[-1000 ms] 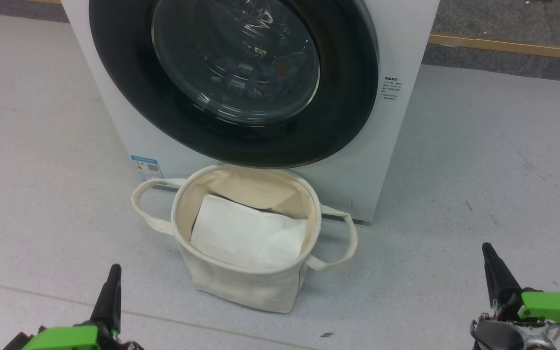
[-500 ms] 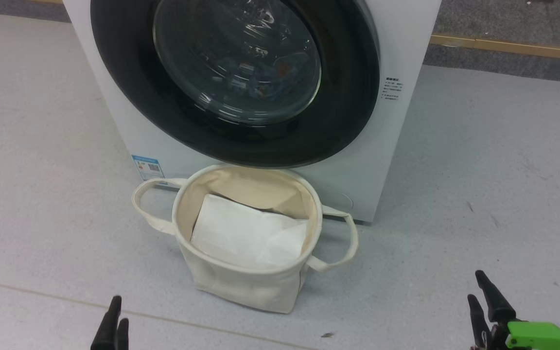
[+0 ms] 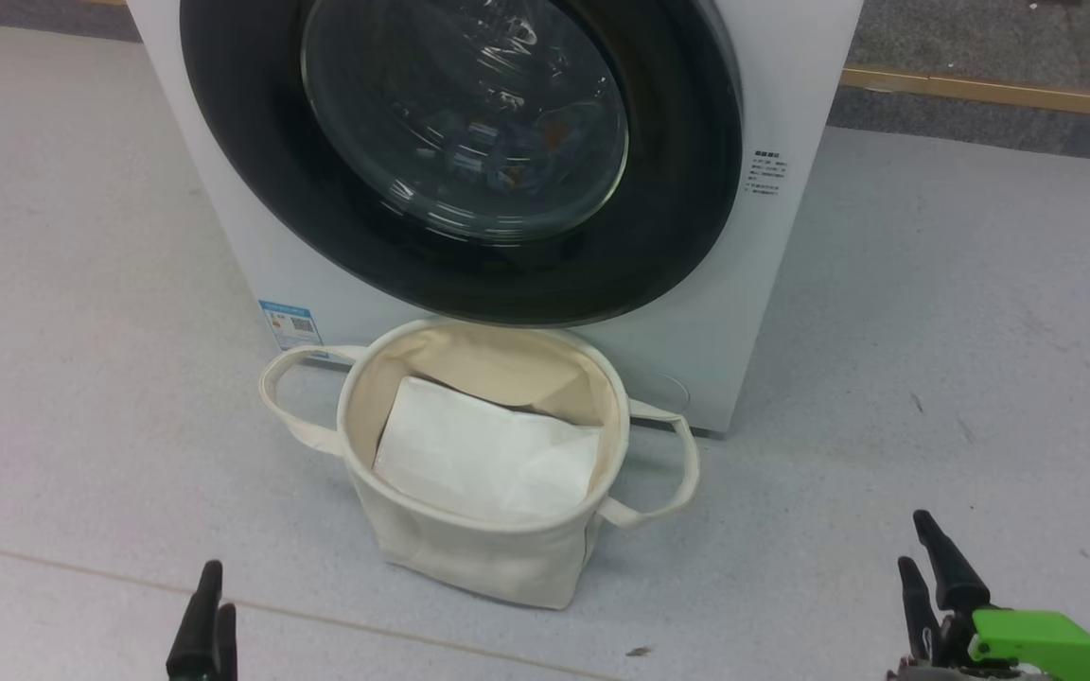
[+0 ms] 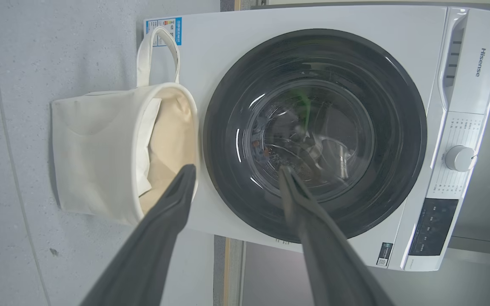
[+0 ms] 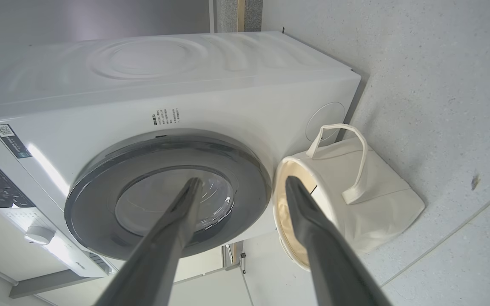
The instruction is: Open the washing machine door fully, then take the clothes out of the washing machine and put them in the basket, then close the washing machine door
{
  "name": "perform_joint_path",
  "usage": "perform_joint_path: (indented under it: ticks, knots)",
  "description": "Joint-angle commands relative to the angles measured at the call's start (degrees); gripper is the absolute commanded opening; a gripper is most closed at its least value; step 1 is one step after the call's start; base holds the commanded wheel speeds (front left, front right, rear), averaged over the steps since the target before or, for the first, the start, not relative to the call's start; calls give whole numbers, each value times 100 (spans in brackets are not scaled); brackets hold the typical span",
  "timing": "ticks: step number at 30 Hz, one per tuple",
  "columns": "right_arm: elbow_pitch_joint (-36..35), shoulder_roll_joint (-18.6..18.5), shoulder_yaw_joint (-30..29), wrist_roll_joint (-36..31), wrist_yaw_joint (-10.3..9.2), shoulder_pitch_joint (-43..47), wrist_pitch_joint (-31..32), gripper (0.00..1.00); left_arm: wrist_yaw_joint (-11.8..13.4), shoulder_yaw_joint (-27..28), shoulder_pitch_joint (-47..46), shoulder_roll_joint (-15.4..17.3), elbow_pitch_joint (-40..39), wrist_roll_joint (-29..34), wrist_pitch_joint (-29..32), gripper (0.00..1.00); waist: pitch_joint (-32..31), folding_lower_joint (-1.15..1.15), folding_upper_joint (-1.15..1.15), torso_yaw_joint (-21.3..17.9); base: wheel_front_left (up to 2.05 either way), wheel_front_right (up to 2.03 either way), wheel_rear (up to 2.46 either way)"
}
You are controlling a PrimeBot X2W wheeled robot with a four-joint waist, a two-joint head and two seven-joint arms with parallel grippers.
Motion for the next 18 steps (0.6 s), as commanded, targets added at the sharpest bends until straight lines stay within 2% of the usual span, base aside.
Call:
perform_joint_path:
  ticks: [1, 18]
  knots:
    - [-178, -22, 67, 37, 1, -365, -45, 100, 25, 104, -303, 36, -224, 78, -65, 100, 0, -1, 0, 2, 0, 0, 0]
    - [-219, -31, 354, 12, 1, -684, -330, 100, 153, 159, -500, 111, -528, 326, -287, 100, -16, -1, 0, 28, 0, 0, 0]
